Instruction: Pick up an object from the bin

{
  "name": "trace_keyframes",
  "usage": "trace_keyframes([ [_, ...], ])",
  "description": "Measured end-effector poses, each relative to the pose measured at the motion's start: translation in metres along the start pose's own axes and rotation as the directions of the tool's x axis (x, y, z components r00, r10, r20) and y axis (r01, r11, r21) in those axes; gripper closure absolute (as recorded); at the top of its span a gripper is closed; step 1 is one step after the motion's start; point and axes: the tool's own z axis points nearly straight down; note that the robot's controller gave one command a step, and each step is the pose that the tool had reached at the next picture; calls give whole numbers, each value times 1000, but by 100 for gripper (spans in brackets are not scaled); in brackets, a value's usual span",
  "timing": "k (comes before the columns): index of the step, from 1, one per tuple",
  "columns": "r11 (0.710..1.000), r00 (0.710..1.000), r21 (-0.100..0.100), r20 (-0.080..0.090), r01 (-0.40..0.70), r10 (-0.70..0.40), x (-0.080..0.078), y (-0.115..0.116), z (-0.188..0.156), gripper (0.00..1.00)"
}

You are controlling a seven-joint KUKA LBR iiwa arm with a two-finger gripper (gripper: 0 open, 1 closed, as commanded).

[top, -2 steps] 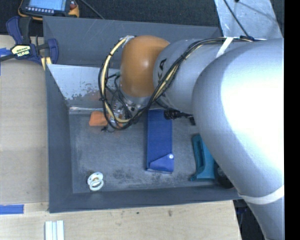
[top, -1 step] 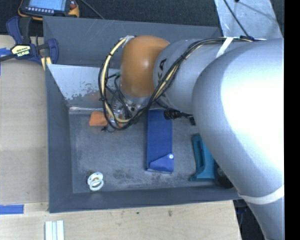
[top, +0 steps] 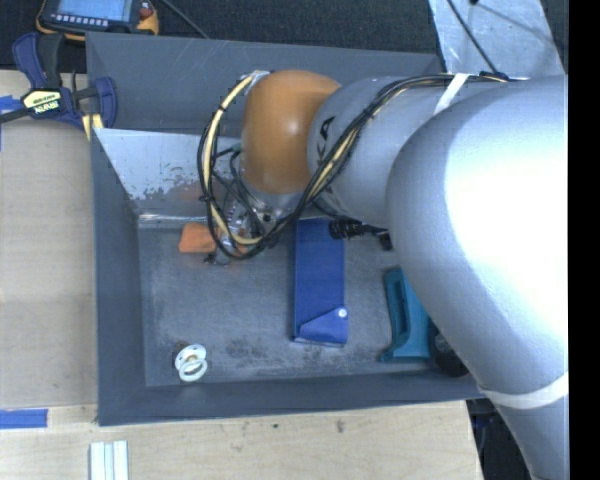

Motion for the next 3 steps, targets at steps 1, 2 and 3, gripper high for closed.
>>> trace_keyframes([
  [1,1000,1000,3,-6,-1,1,1,-1,-14,100],
  [2,1000,1000,5,-8,0,0,1,-1,-31,100],
  [3,1000,1000,2,-4,-1,1,0,-1,-52,100],
])
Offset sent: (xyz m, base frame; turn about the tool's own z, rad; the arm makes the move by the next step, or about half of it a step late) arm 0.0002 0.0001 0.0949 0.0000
